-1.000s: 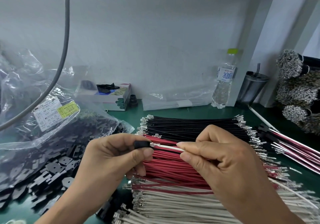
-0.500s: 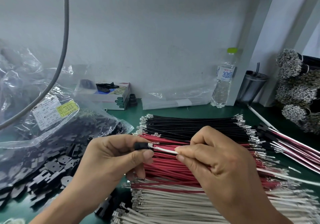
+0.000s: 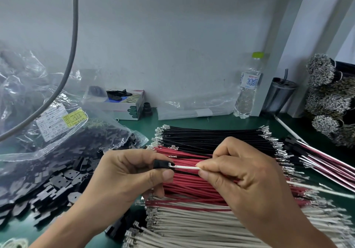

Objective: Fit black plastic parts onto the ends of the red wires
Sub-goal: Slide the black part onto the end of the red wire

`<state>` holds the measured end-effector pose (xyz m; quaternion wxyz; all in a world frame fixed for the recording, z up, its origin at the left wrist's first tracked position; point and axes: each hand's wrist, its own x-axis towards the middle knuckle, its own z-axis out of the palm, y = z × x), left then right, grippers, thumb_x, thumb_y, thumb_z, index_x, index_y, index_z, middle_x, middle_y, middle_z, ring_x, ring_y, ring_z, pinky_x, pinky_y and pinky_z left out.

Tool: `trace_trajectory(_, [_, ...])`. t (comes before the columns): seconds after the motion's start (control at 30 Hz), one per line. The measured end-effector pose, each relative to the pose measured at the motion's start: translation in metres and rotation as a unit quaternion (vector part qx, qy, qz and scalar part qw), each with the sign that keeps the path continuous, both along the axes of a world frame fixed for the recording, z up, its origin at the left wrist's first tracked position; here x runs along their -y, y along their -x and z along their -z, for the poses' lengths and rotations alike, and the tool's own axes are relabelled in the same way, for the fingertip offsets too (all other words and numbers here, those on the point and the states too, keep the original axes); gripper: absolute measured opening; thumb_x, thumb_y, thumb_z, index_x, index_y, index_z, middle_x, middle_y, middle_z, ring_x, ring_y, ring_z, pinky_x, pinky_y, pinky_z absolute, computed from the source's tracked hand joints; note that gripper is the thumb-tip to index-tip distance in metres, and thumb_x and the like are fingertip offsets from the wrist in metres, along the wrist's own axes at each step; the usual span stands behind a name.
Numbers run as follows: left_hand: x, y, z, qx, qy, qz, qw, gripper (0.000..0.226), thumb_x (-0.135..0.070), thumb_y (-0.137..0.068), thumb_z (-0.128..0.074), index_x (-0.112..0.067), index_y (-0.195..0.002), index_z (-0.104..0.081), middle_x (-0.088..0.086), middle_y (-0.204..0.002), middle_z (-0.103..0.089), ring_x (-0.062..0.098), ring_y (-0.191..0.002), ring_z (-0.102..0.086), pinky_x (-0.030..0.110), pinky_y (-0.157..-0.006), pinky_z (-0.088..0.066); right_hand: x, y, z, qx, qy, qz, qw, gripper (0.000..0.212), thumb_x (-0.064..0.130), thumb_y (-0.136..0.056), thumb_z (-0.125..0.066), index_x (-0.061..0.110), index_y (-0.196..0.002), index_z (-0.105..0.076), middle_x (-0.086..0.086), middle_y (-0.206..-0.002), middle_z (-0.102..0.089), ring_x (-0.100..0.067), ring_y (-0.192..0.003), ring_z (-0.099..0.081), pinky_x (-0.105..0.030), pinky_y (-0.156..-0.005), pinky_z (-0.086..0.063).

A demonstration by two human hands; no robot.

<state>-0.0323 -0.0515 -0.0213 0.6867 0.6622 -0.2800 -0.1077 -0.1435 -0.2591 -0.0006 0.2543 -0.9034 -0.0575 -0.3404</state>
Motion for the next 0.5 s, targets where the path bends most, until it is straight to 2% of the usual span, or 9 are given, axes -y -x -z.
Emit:
trace_trajectory(0.13, [0.004,0.005,0.001,0.018,-0.01,0.012,1.0,0.021,-0.019,-0.065,-0.086,-0.012,-0.084,-0.084,0.018,-0.069,-0.075,0.021,-0.048,-0.068,0.021,-0.046,-0.052,-0.008,-0.002,0.006,-0.008,-0.023,-0.004,1.0,0.01,0.034,-0.085,-0.069,0.031,-0.083,-0.078,0.014,-0.076,-0.055,-0.011,-0.062,-0.055,-0.025,-0.053,-0.042])
trace_trajectory(0.23, [0.005,0.005,0.003,0.036,-0.008,0.01,0.999,0.017,-0.013,-0.066,-0.085,-0.011,-0.082,-0.084,0.013,-0.06,-0.072,0.013,-0.042,-0.062,0.014,-0.042,-0.046,-0.013,-0.004,0.008,-0.015,-0.047,-0.021,0.999,0.012,0.037,-0.086,-0.069,0.03,-0.084,-0.078,0.015,-0.078,-0.056,-0.01,-0.064,-0.057,-0.027,-0.053,-0.045])
trace_trajectory(0.33, [0.003,0.005,-0.001,0.054,-0.006,0.0,0.999,0.017,-0.017,-0.065,-0.087,-0.014,-0.082,-0.084,0.009,-0.06,-0.071,0.014,-0.042,-0.059,0.017,-0.044,-0.047,-0.012,-0.005,0.009,-0.014,-0.071,-0.028,0.997,0.019,0.047,-0.085,-0.067,0.031,-0.084,-0.078,0.014,-0.079,-0.058,-0.012,-0.068,-0.06,-0.029,-0.056,-0.048])
trace_trajectory(0.43, [0.003,0.007,-0.001,0.068,-0.009,0.01,0.998,0.015,-0.019,-0.068,-0.087,-0.016,-0.082,-0.084,0.008,-0.06,-0.072,0.013,-0.04,-0.056,0.018,-0.043,-0.046,-0.012,-0.007,0.009,0.007,-0.061,-0.028,0.998,0.021,0.044,-0.087,-0.065,0.028,-0.079,-0.076,0.012,-0.077,-0.056,-0.013,-0.067,-0.059,-0.033,-0.055,-0.048])
trace_trajectory(0.5, [0.001,0.005,0.003,0.082,-0.017,0.014,0.996,0.016,-0.028,-0.073,-0.092,-0.018,-0.081,-0.084,0.011,-0.063,-0.074,0.013,-0.039,-0.055,0.018,-0.042,-0.047,-0.015,-0.007,0.011,0.019,-0.056,-0.033,0.998,0.023,0.041,-0.089,-0.064,0.024,-0.078,-0.075,0.013,-0.076,-0.054,-0.012,-0.065,-0.056,-0.032,-0.054,-0.047])
